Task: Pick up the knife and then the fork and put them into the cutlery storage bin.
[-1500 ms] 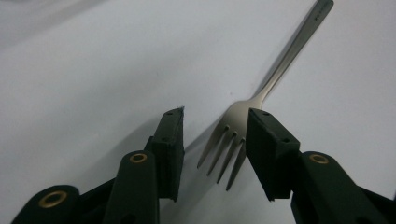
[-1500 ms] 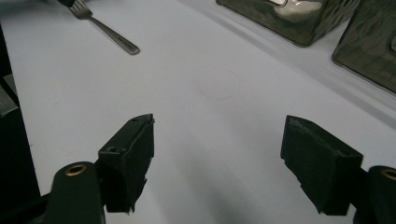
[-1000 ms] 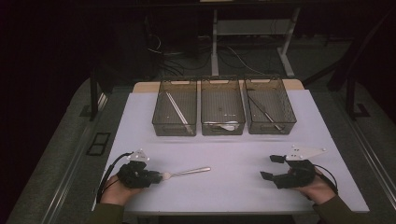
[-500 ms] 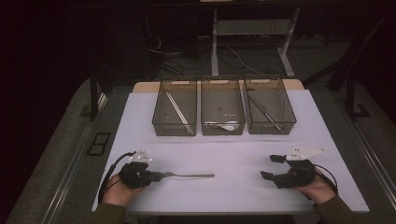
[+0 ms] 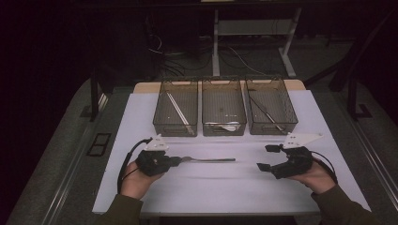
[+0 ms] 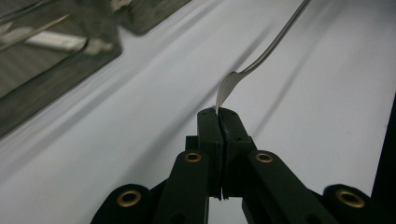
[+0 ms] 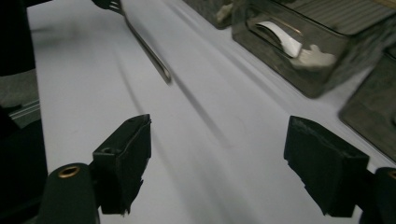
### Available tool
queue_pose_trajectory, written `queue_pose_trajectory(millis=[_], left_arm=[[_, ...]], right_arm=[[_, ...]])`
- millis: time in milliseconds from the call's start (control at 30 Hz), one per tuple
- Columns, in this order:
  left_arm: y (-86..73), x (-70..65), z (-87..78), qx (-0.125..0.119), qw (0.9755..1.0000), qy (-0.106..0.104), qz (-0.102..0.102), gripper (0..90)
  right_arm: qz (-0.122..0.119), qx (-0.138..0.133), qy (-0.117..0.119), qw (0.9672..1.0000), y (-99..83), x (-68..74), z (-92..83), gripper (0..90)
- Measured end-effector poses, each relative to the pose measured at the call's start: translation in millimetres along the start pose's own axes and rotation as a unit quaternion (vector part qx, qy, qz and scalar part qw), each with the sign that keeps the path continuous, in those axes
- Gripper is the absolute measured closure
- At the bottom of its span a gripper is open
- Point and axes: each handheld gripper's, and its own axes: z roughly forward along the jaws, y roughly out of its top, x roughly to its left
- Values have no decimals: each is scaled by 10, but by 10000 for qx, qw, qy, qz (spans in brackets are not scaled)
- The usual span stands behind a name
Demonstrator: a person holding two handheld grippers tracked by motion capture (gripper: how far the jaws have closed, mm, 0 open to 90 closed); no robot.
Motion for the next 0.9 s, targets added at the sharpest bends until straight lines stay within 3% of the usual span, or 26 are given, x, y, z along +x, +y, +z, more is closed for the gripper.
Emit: queue_pose_trajectory(millis=[100,367,567,700,900], left_arm=[[136,-41,88,18,9999,-16,167,879],[419,-124,308,109,9987,-95,483,879],[616,-156,449,115,9977,-121,660,879],[691,-153,493,106,9973,-57,729,879],[698,-150,496,84,9969,1,786,879]], right_arm=[[-78,122,104,9998,96,25,54,220],[-283,143,242,9992,347,67,210,221],[-459,194,347,9982,539,78,372,277],[-496,203,403,9977,640,56,452,321],[-643,471,439,9958,669,45,564,418]])
